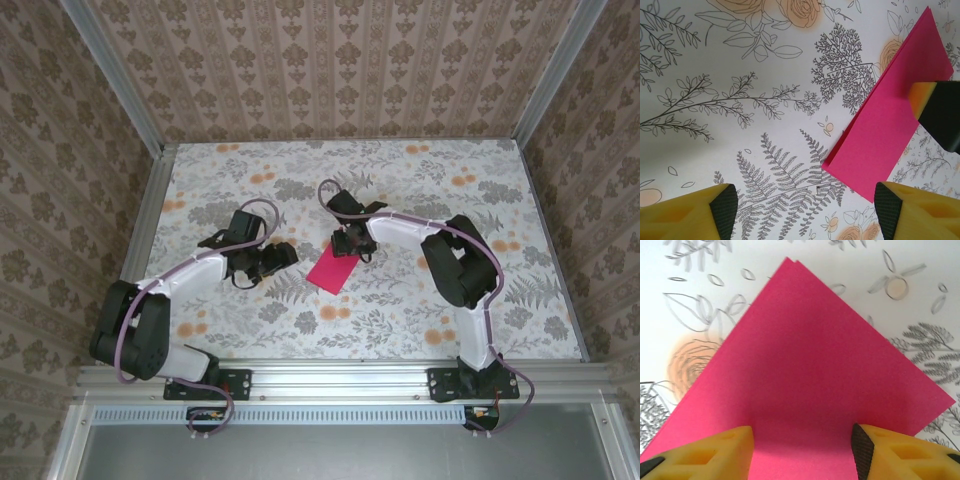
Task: Fold a paper plane with a square sheet of paper (pick it up from the middle)
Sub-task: Rotate the square sheet of paper at the center of the table.
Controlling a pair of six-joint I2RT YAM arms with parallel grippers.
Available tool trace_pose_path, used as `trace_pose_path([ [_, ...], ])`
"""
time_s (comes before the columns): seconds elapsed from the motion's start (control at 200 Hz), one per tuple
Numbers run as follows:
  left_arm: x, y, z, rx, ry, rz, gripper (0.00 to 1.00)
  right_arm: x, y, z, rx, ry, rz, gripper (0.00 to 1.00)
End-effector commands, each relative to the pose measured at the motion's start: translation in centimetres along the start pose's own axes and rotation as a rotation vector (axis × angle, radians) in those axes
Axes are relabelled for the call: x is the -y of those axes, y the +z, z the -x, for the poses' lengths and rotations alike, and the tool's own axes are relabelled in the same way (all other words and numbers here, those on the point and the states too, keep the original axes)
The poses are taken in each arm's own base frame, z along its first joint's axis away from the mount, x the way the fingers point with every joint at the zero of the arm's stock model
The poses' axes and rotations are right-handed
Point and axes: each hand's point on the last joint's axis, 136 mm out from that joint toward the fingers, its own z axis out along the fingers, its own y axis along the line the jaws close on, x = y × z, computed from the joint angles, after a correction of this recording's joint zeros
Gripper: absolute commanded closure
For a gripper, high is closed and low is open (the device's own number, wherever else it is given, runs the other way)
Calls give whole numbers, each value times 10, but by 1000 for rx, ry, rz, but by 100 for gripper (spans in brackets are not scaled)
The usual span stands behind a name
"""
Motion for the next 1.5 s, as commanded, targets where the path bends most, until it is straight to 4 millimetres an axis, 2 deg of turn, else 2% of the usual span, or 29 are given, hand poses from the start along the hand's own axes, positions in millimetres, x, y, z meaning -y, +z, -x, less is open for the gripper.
trace_pose_path([
  [0.0, 4, 0, -8, -44, 44, -1, 23, -17, 14, -21, -85, -191, 71, 43],
  [0.035, 3, 0, -7, -45, 45, 9, 23, -24, 16, -27, -110, -243, 119, 44],
  [0.13, 4, 1, -7, -49, 48, 8, 22, -40, 19, -28, -109, -361, 214, 45],
  [0.145, 9, 3, -13, -63, 69, 3, 22, -42, 18, -28, -110, -379, 226, 45],
  [0.185, 10, 4, -15, -69, 71, 4, 22, -46, 18, -31, -117, -424, 251, 45],
  [0.28, 11, 4, -14, -67, 70, 5, 22, -52, 11, -30, -105, -504, 294, 46],
  [0.345, 11, 4, -14, -63, 63, 7, 22, -57, 2, -22, -68, -534, 312, 46],
  [0.445, 12, 5, -14, -63, 53, 4, 22, -60, -20, 0, 11, -471, 295, 46],
  [0.515, 13, 5, -16, -66, 50, 2, 22, -59, -38, 11, 49, -352, 284, 46],
  [0.615, 15, 7, -19, -73, 45, -12, 22, -57, -50, 7, 61, -179, 299, 50],
  [0.81, 20, 12, -23, -90, 41, -42, 24, -49, -42, -18, 16, -3, 274, 49],
  [1.02, 24, 18, -24, -104, 39, -55, 29, -75, -29, -30, -64, 3, 347, 52],
  [1.16, 20, 19, -25, -101, 31, -40, 34, -81, -20, -37, -94, -3, 350, 55],
  [1.335, 18, 20, -26, -103, 30, -36, 37, -68, -1, -49, -132, -21, 294, 55],
  [1.495, 20, 19, -27, -110, 35, -45, 39, -43, 6, -55, -144, -106, 210, 56],
])
